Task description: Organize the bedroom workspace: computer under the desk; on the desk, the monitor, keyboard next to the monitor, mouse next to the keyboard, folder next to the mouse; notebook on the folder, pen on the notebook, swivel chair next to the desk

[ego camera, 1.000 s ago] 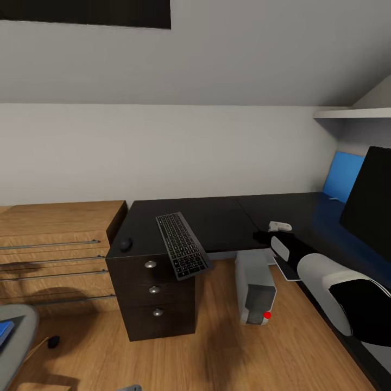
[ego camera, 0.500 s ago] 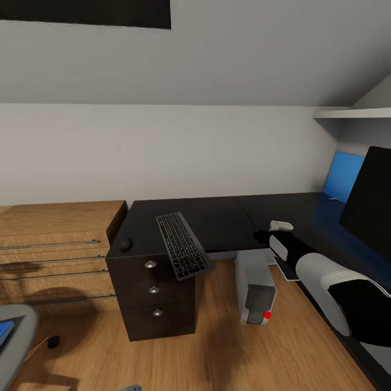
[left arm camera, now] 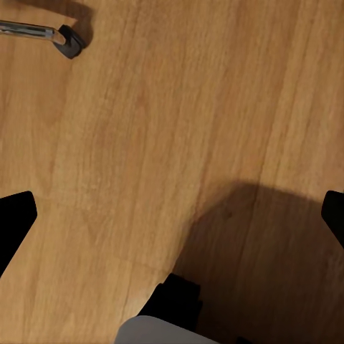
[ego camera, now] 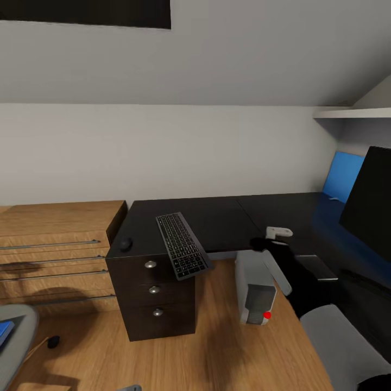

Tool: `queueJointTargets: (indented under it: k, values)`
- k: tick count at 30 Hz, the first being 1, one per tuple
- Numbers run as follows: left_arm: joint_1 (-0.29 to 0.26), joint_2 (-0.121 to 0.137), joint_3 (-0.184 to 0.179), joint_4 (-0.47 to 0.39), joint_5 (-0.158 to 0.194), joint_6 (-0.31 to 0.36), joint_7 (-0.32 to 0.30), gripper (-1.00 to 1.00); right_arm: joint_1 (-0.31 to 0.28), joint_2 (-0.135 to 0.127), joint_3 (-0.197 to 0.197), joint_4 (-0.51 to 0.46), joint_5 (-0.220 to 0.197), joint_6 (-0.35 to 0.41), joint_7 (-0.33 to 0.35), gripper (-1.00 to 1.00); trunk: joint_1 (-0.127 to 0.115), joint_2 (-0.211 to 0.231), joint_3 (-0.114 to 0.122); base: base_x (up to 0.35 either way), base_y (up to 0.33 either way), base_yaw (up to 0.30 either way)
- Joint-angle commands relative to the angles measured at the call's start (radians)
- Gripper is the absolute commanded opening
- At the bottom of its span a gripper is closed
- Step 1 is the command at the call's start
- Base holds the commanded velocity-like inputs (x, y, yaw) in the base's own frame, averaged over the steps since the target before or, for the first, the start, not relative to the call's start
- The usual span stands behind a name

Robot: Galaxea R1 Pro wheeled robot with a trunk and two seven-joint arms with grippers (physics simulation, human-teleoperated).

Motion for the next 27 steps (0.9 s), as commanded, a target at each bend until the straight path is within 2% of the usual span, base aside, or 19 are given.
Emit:
queueJointTargets:
  k: [1, 3, 4, 6, 10, 16, 17, 20, 23, 27]
  values:
    - [-0.002, 0.001, -0.007, -0.002, 0.002, 0.004, 0.007, 1.0, 0.011, -0.001, -0.002, -0.029, -0.01, 0.017, -0.013, 1.0, 0.0, -0.001, -0.001, 0.0, 0.0, 0.0]
    - [-0.002, 0.001, -0.007, -0.002, 0.002, 0.004, 0.007, 1.0, 0.032, -0.001, -0.01, -0.071, -0.013, 0.041, -0.017, 1.0, 0.0, -0.001, -0.001, 0.0, 0.0, 0.0]
    - [-0.002, 0.001, -0.006, -0.002, 0.002, 0.004, 0.007, 1.0, 0.062, 0.0, -0.019, -0.125, -0.034, 0.071, -0.021, 1.0, 0.0, -0.001, -0.001, 0.0, 0.0, 0.0]
    - [-0.002, 0.001, -0.006, -0.002, 0.002, 0.004, 0.007, 1.0, 0.071, 0.0, -0.021, -0.14, -0.054, 0.078, -0.022, 1.0, 0.0, -0.001, -0.001, 0.0, 0.0, 0.0]
    - [-0.002, 0.001, -0.006, -0.002, 0.002, 0.004, 0.006, 1.0, 0.082, 0.0, -0.025, -0.16, -0.125, 0.087, -0.024, 1.0, 0.0, -0.001, -0.001, 0.0, 0.0, 0.0]
    - [-0.002, 0.001, -0.006, -0.002, 0.002, 0.003, 0.005, 1.0, 0.085, -0.001, -0.025, -0.166, -0.171, 0.09, -0.024, 1.0, 0.0, -0.001, -0.001, 0.0, 0.0, 0.0]
    - [-0.002, 0.001, -0.006, -0.002, 0.002, 0.003, 0.005, 1.0, 0.086, -0.001, -0.026, -0.167, -0.192, 0.089, -0.023, 1.0, 0.0, -0.001, -0.001, 0.0, 0.0, 0.0]
    - [-0.002, -0.016, -0.017, 0.015, -0.015, -0.015, -0.001, 1.0, 0.069, 0.016, -0.04, -0.184, -0.2, 0.086, -0.006, 1.0, 0.0, -0.001, -0.001, 0.0, 0.0, 0.0]
    - [-0.002, -0.033, -0.017, 0.028, -0.015, -0.031, -0.001, 1.0, 0.069, 0.033, -0.04, -0.196, -0.218, 0.086, 0.011, 1.0, 0.0, -0.001, -0.001, 0.0, 0.0, 0.0]
    - [-0.002, -0.038, -0.019, 0.035, -0.025, -0.042, 0.0, 1.0, 0.065, 0.056, -0.035, -0.21, -0.243, 0.096, 0.023, 1.0, 0.0, -0.001, -0.001, 0.0, 0.0, 0.0]
